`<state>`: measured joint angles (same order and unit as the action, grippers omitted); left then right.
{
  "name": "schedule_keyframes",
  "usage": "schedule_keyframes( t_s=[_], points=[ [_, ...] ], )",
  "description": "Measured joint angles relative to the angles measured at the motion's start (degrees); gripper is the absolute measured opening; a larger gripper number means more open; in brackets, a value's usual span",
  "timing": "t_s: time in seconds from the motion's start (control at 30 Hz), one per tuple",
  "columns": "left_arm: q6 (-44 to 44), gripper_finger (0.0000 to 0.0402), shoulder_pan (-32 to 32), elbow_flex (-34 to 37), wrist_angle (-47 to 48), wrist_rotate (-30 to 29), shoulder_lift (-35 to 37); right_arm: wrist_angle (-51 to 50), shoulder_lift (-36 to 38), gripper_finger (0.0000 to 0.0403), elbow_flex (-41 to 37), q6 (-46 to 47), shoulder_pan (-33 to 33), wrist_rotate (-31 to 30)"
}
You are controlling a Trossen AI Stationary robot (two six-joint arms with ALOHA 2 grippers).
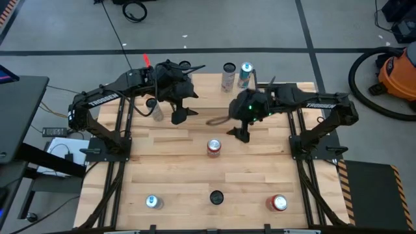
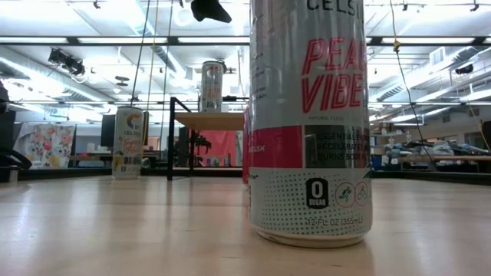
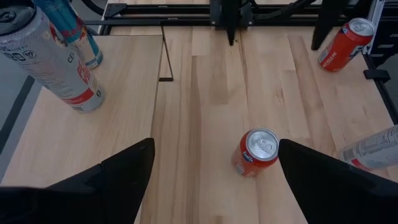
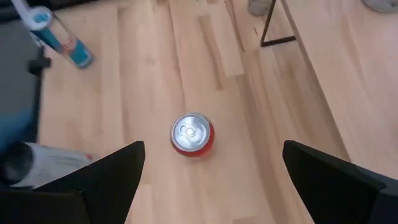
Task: Place canned beverage on shelf
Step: Put the top red soda can on the shelf
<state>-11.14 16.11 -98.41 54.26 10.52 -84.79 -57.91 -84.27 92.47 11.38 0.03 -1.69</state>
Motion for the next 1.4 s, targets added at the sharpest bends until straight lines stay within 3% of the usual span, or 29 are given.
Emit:
schedule_keyframes(
  t_s=[0.17, 0.4, 0.77, 0.93, 1.17, 1.4],
  points=[
    [-1.40, 0.0353, 0.01, 0.00, 2.45, -0.01, 0.02, -1.10, -1.25, 0.0391, 0.00, 0.57, 5.21, -6.26],
    [-2.10, 0.0353, -0.48, 0.02, 6.64, 0.07, 0.02, -0.94, -3.65, 0.0391, 0.00, 4.90, 8.51, -7.74],
    [-3.63, 0.0353, -5.17, 0.00, 11.33, 0.24, 0.02, 2.19, -10.23, 0.0391, 0.00, 6.84, 8.29, -7.52],
    [-5.00, 0.0353, -6.18, 0.00, 16.95, 0.29, 0.02, 4.46, -13.82, 0.0391, 0.00, 6.99, 7.09, -4.54],
    [-4.82, 0.0353, -5.94, 0.02, 19.20, 0.23, 0.02, 2.10, -16.80, 0.0391, 0.00, 3.21, 6.97, -8.46],
    [-5.79, 0.0353, -5.43, 2.27, 21.37, 0.22, 0.51, 4.13, -17.83, 0.0391, -1.49, 1.82, 7.02, -8.62]
  ],
)
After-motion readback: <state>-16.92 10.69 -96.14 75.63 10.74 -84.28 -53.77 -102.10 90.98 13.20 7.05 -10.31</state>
